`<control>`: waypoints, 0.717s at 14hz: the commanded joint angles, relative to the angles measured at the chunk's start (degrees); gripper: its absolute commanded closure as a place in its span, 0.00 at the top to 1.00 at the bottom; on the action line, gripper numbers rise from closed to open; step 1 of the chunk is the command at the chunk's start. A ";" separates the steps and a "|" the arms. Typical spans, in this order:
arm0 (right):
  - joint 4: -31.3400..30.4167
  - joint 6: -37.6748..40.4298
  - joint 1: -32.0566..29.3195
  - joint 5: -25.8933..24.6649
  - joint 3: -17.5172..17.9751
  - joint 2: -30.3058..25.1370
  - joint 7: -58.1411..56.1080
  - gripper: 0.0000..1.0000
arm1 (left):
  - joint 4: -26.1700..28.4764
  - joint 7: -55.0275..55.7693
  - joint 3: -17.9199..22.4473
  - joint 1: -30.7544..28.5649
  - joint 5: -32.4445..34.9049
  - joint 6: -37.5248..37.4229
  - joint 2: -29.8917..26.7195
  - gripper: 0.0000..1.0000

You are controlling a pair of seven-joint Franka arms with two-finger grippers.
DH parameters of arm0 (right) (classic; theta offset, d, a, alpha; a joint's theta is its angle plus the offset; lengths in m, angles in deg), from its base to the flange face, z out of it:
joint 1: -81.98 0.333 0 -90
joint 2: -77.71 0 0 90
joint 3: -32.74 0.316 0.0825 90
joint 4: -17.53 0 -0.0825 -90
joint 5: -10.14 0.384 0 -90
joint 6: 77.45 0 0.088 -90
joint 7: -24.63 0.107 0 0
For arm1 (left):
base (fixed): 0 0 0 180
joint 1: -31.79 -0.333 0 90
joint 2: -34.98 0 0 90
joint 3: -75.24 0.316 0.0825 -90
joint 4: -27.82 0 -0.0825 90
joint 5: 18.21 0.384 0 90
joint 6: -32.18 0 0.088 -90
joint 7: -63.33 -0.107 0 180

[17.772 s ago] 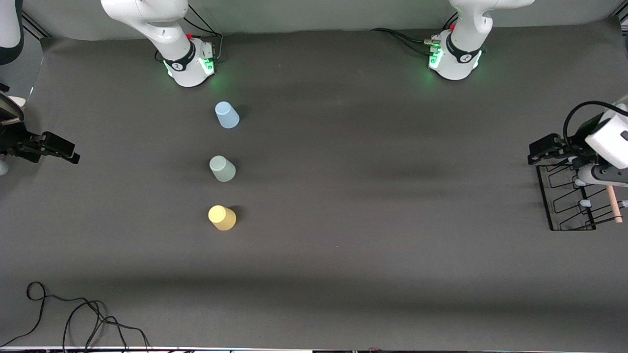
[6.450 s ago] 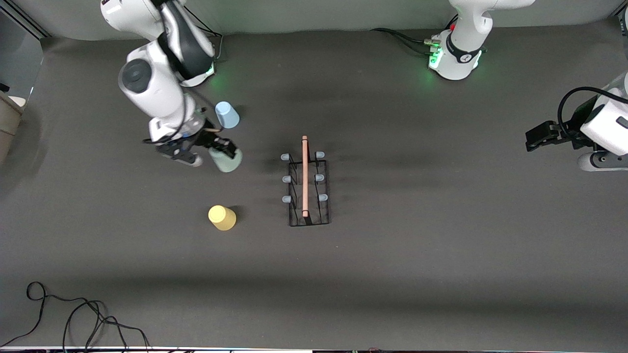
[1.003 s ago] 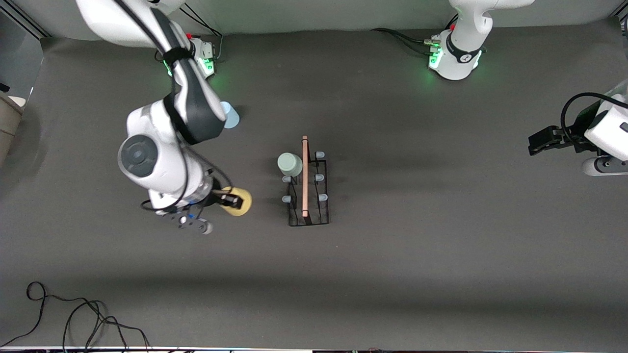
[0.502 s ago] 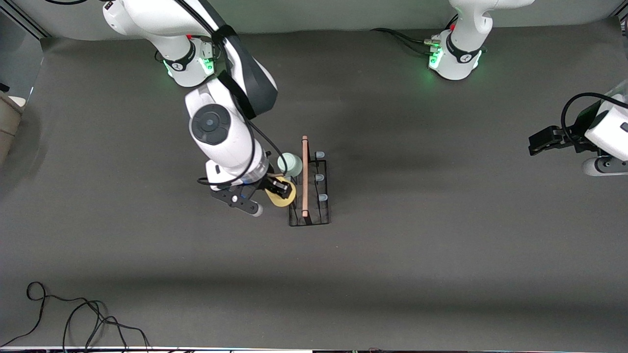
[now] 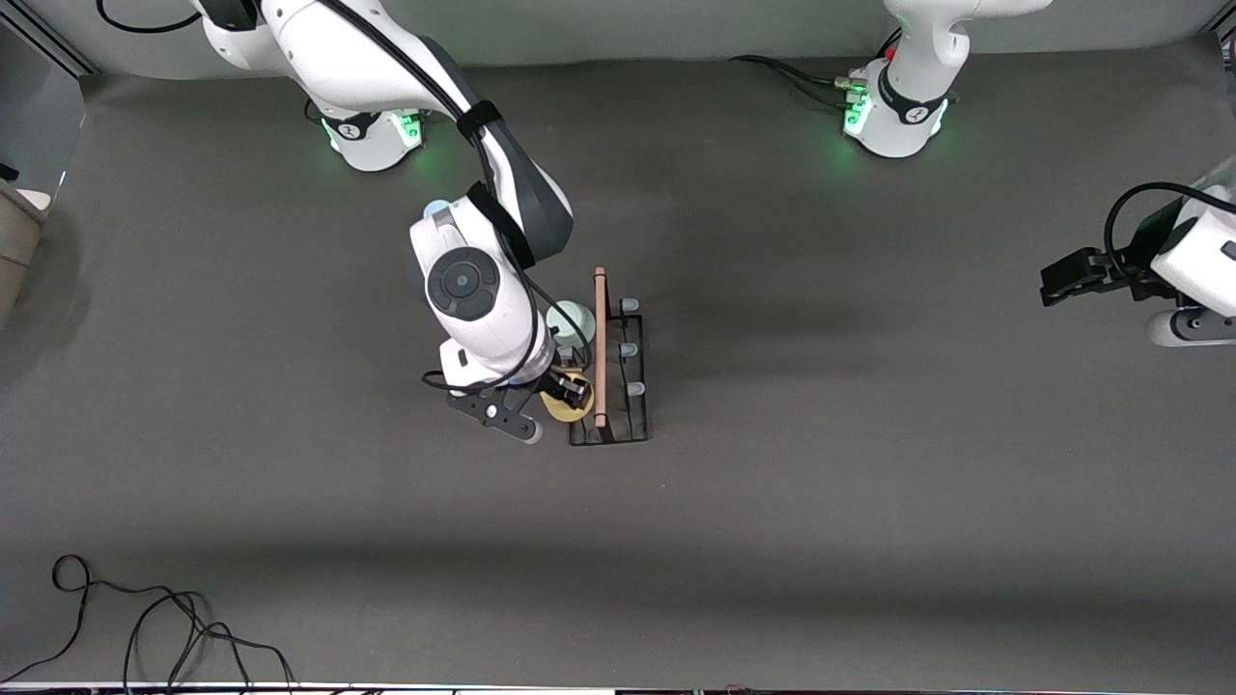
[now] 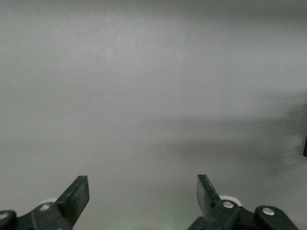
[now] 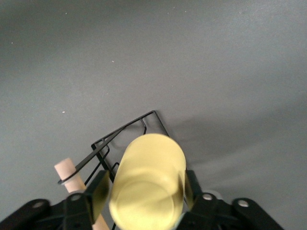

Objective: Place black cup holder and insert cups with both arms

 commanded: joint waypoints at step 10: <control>1.97 31.49 -10.77 -0.07 -2.26 -16.85 -20.95 1.00 | 0.28 -0.81 0.02 0.09 -0.52 0.22 -0.36 1.00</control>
